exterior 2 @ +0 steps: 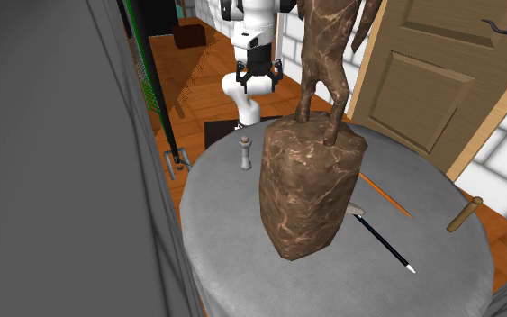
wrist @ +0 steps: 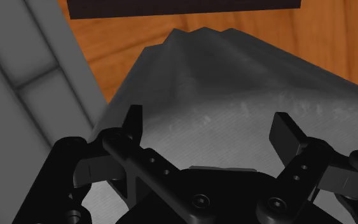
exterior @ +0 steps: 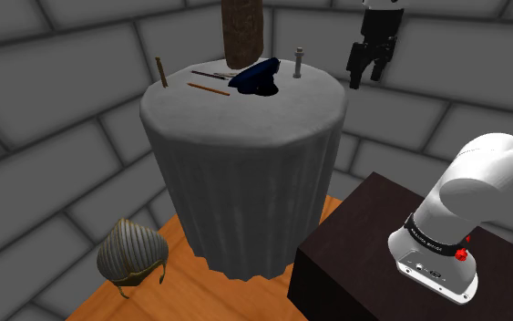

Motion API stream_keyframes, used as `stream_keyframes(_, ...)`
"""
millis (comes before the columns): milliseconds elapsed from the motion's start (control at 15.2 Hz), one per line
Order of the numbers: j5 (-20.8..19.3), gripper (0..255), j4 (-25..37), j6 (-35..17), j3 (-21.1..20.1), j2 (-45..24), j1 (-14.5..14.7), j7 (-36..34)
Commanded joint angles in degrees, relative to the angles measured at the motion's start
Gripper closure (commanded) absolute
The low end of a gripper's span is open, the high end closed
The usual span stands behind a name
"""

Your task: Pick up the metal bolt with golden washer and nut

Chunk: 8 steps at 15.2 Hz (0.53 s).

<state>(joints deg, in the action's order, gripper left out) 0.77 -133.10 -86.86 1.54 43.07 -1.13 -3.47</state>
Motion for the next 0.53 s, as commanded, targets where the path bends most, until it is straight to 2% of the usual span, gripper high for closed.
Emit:
stream_keyframes(0, 0.0, 0, 0.0, 0.0, 0.0, 0.0, 0.0, 0.0)
stream_keyframes(462, -3.42, 0, 10.62, -5.48, -0.02, -14.87, -1.03, 0.17)
